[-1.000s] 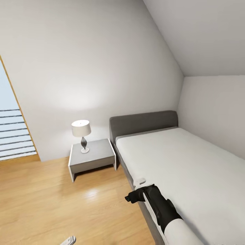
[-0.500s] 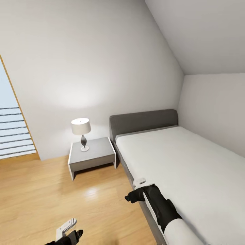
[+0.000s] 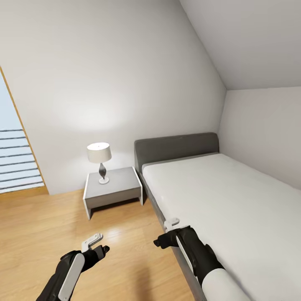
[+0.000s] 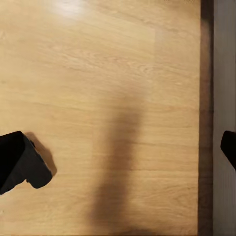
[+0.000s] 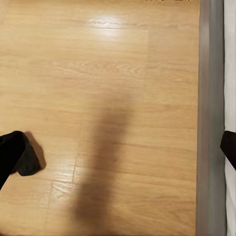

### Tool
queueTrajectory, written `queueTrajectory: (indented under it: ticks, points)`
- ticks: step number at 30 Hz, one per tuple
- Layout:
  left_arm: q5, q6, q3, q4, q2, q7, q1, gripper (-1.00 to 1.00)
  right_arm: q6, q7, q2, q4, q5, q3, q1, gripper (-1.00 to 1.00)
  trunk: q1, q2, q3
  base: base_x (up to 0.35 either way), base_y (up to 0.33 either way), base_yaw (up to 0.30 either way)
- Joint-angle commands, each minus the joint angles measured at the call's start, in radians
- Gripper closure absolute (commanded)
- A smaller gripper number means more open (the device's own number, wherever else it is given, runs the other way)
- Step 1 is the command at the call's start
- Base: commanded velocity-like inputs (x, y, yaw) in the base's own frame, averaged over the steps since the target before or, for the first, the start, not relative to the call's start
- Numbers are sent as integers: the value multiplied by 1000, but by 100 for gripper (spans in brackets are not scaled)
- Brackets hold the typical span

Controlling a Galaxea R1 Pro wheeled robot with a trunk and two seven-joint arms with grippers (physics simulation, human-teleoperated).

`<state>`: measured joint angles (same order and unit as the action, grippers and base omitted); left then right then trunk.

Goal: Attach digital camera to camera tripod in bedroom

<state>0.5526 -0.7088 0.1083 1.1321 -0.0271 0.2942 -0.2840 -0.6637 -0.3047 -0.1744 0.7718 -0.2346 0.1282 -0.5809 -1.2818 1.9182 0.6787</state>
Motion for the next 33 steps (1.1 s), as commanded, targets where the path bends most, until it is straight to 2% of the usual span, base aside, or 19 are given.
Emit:
queueTrajectory:
  ticks: [1, 12, 33]
  points:
    - [9, -3, 2, -1, 1, 10, -3, -100, -3, -7, 0, 2, -11, 0, 0, -100, -4, 8, 4, 0, 0, 0]
    - [5, 1, 6, -7, 28, 15, -10, -100, -3, -8, 0, 3, -11, 1, 0, -100, -46, 85, 39, 0, 0, 0]
    - [14, -3, 6, -7, 29, 14, -11, -100, -4, -16, 0, 6, -8, 1, 0, -100, -127, 232, 105, 0, 0, 0]
